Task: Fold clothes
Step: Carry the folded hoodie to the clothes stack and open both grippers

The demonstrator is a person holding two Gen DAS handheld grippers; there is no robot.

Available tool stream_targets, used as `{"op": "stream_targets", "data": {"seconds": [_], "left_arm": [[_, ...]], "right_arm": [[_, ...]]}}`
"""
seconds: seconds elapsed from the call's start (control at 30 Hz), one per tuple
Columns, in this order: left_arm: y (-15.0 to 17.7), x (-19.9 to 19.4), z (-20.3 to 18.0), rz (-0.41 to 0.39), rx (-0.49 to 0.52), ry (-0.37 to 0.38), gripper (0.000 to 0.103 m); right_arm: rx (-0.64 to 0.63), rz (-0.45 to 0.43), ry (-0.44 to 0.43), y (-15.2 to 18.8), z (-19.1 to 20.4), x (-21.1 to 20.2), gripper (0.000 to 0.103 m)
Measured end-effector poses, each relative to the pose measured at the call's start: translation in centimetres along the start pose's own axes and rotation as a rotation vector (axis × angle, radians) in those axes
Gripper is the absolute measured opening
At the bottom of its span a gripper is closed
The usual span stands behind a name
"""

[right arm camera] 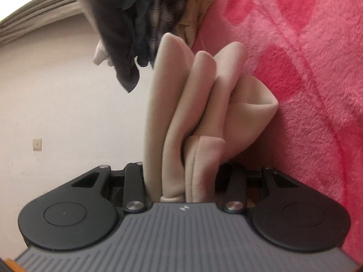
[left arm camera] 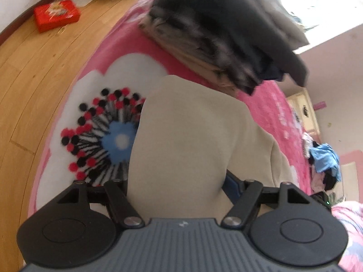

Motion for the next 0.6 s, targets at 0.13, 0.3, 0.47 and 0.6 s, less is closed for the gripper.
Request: {"op": "stream_targets", "data": {"seconds": [0.13,0.3,0.47,0.6], "left_arm": [[-0.3,-1.0,-1.1,-0.042,0.02,0.053,0.073],[-0.2,1.9,1.0,-0.015,0.028,-0.062,0.076],[-1.2,-0.3,2.4,-0.075,-0.032,-0.026,0.08],[-1.6,-5.4,1.9,-0.184,-0.01,-0.075,0.08]], "right_arm": [[-0.035,0.001,-0.021,0.3,1.5,-1.1,0.04],[-0.074,-0.013,0.06,-0.3,0.7,-0.7,0.045],[-0.139,-0.07,0.135,-1.8,1.0,-3.8,0.06],[-0.195,-0.125,0.174,-3.1,1.8,-7.1,0.072]]}}
Point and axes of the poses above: each gripper's, at about its wrist camera, not at the fingertips, and x roughly the way its jaws point, z to its left, y to its underside, the point moved 7 cm from there along x, roughly the way its jaws point, and after that the axes turned 4 degrees about z, right-handed, at the moved point
